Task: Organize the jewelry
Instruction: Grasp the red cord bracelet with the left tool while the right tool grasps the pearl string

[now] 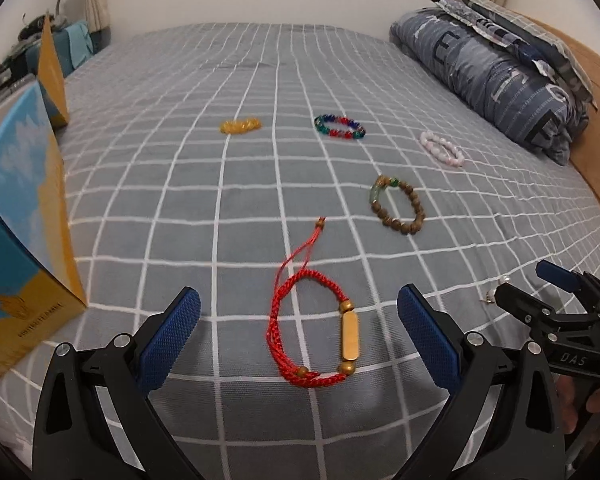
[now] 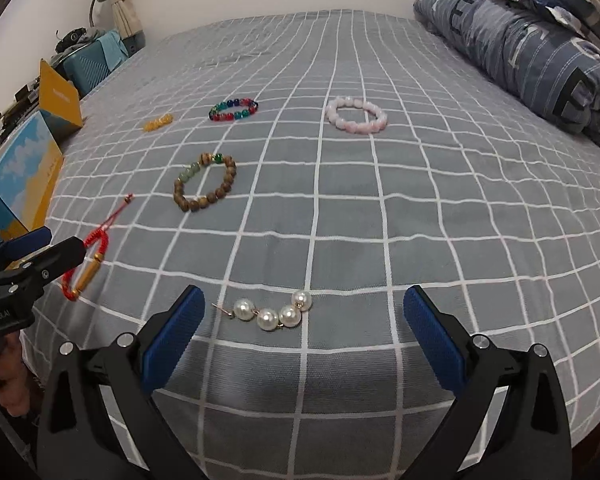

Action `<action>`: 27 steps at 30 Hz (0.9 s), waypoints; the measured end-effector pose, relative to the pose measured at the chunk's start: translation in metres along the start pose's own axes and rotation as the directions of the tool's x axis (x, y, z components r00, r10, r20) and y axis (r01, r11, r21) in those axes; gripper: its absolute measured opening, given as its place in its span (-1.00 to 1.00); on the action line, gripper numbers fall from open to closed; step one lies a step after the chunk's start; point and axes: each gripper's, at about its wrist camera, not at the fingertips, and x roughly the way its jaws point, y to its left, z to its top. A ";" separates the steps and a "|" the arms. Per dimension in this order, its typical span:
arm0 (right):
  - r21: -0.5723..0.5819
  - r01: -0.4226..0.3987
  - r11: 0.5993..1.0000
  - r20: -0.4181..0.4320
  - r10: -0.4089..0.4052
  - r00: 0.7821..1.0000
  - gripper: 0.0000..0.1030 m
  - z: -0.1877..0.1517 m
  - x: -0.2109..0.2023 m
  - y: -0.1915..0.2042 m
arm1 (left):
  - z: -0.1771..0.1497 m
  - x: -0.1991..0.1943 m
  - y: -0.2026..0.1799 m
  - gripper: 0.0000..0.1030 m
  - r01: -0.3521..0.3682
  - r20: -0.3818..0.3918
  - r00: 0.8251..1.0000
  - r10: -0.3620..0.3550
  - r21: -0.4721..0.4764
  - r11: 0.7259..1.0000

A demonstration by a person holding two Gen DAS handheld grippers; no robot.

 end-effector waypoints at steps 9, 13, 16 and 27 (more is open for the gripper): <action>-0.025 -0.011 1.000 -0.025 0.010 1.000 0.86 -0.004 0.016 0.002 | -0.008 0.025 -0.002 0.89 -0.025 -0.056 0.998 0.027 0.019 0.999; -0.009 -0.018 1.000 -0.026 0.017 0.999 0.76 -0.004 0.017 -0.001 | -0.009 0.026 -0.003 0.84 -0.033 -0.063 0.997 0.035 0.026 0.999; -0.003 -0.023 1.000 -0.027 0.023 0.999 0.61 -0.005 0.017 0.000 | -0.010 0.023 -0.004 0.62 -0.030 -0.063 0.997 0.033 0.042 0.999; -0.007 -0.029 1.000 -0.027 0.029 0.999 -0.02 -0.005 0.015 0.001 | -0.012 0.016 -0.004 -0.26 0.010 -0.071 0.997 -0.006 0.056 0.998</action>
